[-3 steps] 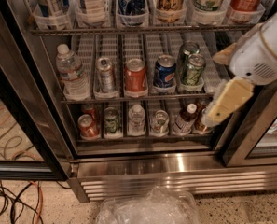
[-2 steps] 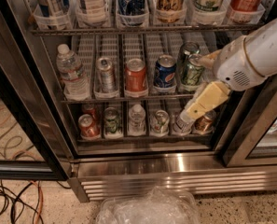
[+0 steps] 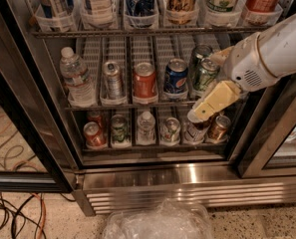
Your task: Pick water bottle from middle shelf of fridge
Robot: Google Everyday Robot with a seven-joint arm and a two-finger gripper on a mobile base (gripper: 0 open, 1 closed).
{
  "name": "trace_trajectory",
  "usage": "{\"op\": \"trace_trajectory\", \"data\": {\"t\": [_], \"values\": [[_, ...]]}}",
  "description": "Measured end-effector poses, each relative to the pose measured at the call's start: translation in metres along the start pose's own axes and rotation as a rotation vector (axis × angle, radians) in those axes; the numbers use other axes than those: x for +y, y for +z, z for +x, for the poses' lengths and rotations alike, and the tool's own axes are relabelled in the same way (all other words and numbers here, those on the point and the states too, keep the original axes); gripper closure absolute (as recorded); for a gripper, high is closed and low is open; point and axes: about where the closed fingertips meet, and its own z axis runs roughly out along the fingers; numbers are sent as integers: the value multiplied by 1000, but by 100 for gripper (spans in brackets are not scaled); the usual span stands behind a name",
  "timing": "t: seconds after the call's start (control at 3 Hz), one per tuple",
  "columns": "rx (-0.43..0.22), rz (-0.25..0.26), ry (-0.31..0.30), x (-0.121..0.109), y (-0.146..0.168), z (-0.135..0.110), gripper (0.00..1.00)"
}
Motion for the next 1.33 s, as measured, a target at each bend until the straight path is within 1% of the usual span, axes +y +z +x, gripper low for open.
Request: {"op": "trace_trajectory", "data": {"t": [0.33,0.67,1.0,1.33], "values": [[-27,-2,-1,5,8,-8,0],[-124,9,20,29,22,-34,0],[-238,28,36,58,38,-70,0],[-300,22,31,74,49,-95,0]]}}
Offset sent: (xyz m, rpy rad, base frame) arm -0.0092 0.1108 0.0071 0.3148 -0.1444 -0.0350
